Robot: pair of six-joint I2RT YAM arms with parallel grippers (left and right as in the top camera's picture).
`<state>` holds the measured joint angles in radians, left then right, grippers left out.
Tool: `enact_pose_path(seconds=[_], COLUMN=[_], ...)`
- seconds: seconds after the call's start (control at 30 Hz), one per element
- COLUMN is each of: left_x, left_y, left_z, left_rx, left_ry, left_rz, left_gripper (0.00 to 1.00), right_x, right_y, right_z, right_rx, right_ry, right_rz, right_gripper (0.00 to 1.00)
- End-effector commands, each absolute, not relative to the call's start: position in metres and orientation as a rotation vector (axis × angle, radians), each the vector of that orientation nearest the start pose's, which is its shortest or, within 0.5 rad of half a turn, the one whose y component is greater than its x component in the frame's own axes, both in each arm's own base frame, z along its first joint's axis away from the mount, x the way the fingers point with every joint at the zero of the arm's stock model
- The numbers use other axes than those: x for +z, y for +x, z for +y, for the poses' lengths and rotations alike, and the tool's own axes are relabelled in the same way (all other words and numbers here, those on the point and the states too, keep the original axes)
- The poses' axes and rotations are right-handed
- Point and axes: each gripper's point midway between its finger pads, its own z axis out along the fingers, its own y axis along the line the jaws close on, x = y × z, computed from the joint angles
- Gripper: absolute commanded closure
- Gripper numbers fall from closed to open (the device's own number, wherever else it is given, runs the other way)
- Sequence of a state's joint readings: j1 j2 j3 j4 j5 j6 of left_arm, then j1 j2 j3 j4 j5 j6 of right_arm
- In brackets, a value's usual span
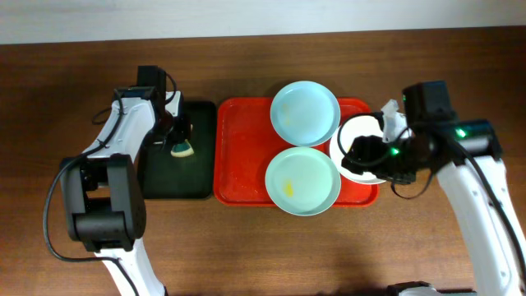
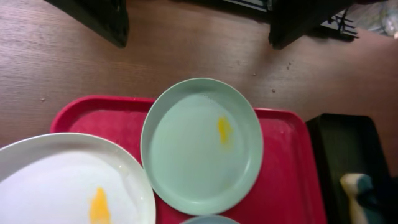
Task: Clean dirty plates on tray and stack at the side
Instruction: 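Reach the right gripper to the rim of the pale green plate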
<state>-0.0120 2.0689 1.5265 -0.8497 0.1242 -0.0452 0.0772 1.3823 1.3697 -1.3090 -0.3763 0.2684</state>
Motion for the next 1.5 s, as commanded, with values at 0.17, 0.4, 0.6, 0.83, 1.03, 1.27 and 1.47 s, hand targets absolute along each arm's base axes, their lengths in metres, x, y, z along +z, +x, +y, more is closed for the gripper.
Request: enact_pose_path(seconds=[0.17, 0.4, 0.6, 0.83, 1.03, 1.27, 1.47], left_x=[0.024, 0.014, -0.003, -0.003, -0.003, -0.003, -0.003], left_y=[0.431, 0.434, 0.432, 0.433, 0.433, 0.434, 0.434], left_z=[-0.048, -0.037, -0.036, -0.037, -0.036, -0.036, -0.036], left_rx=[-0.207, -0.086, -0.086, -0.086, -0.086, -0.086, -0.086], left_ry=[0.094, 0.093, 0.09, 0.093, 0.09, 0.09, 0.09], left_rz=[2.954, 2.961, 2.994, 2.989, 2.989, 2.986, 2.986], left_gripper=[1.0, 1.0, 1.0, 1.0, 1.0, 0.99, 0.99], right_x=[0.145, 0.102, 0.088, 0.085, 0.07, 0.061, 0.038], right_y=[0.28, 0.294, 0.298, 0.301, 0.301, 0.3, 0.285], right_z=[0.096, 0.114, 0.109, 0.104, 0.099, 0.096, 0.092], right_rx=[0.472, 0.3, 0.163, 0.117, 0.071, 0.049, 0.036], right_ry=[0.161, 0.014, -0.023, -0.006, 0.111, 0.111, 0.113], right_rz=[3.116, 3.186, 3.201, 3.184, 3.173, 3.169, 3.198], right_gripper=[0.4, 0.48, 0.49, 0.49, 0.53, 0.64, 0.65])
